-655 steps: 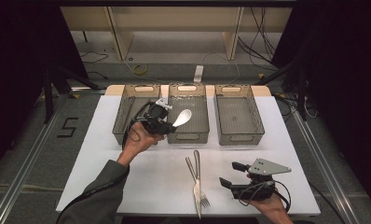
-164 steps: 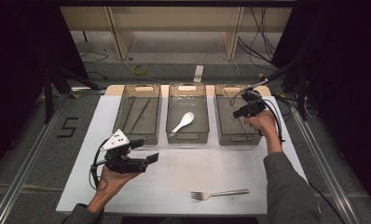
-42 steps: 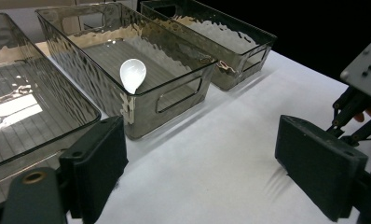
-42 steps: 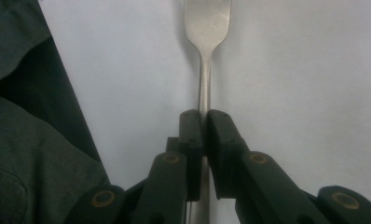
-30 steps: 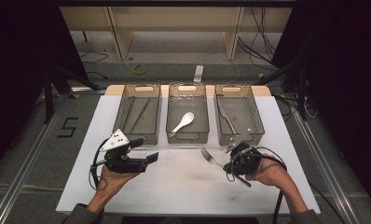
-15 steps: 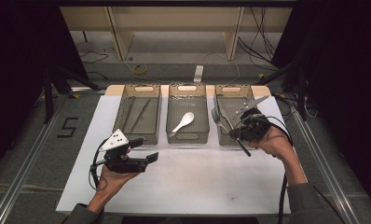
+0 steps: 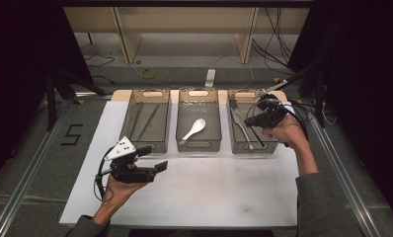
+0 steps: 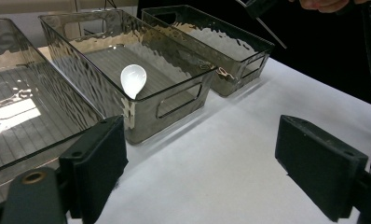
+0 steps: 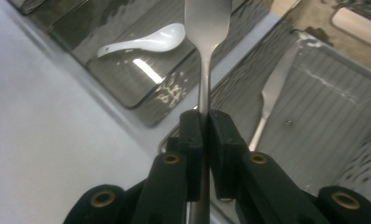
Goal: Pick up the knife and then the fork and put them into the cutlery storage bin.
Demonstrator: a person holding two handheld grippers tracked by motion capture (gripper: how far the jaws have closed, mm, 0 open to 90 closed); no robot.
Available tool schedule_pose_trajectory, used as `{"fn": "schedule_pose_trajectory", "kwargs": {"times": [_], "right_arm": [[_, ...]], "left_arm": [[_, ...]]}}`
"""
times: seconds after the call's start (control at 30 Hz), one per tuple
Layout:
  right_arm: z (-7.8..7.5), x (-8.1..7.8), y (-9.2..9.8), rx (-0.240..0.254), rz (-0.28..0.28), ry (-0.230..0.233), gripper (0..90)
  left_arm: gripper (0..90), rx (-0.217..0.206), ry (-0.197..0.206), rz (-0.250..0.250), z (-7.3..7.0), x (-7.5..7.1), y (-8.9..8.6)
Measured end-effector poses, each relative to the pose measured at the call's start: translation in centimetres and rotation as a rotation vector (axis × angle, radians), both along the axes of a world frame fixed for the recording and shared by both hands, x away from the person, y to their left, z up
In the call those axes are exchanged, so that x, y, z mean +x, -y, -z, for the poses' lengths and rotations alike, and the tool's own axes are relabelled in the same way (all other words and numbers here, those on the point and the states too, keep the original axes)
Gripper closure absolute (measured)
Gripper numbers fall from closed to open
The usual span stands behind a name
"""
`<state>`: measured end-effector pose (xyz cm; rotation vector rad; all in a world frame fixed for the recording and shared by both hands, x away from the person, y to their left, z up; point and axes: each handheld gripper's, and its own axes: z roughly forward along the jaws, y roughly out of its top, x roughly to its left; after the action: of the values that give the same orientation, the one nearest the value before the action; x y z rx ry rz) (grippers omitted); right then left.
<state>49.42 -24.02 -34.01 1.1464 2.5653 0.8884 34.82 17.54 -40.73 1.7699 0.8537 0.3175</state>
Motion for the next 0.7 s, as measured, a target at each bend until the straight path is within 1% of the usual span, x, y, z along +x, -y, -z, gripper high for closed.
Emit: {"fn": "schedule_pose_trajectory", "kwargs": {"times": [0.1,0.33,0.4,0.53,0.7], "right_arm": [[-0.2,0.9,0.2,0.015,0.028,-0.003,84.9],[0.0,2.9,0.4,-0.003,0.095,-0.009,84.9],[0.3,3.4,0.5,0.001,0.115,-0.017,84.9],[1.1,4.1,0.6,-0.010,0.137,-0.035,84.9],[1.5,4.5,0.9,-0.017,0.167,-0.034,84.9]], "left_arm": [[16.0,-0.001,0.001,0.000,0.0,0.0,0.0],[16.0,-0.004,0.006,-0.001,-0.1,-0.1,0.0],[16.0,-0.002,0.006,0.000,-0.1,-0.1,0.0],[16.0,-0.007,0.007,-0.002,-0.1,-0.1,-0.1],[16.0,-0.005,0.011,0.000,-0.1,-0.1,-0.1]]}}
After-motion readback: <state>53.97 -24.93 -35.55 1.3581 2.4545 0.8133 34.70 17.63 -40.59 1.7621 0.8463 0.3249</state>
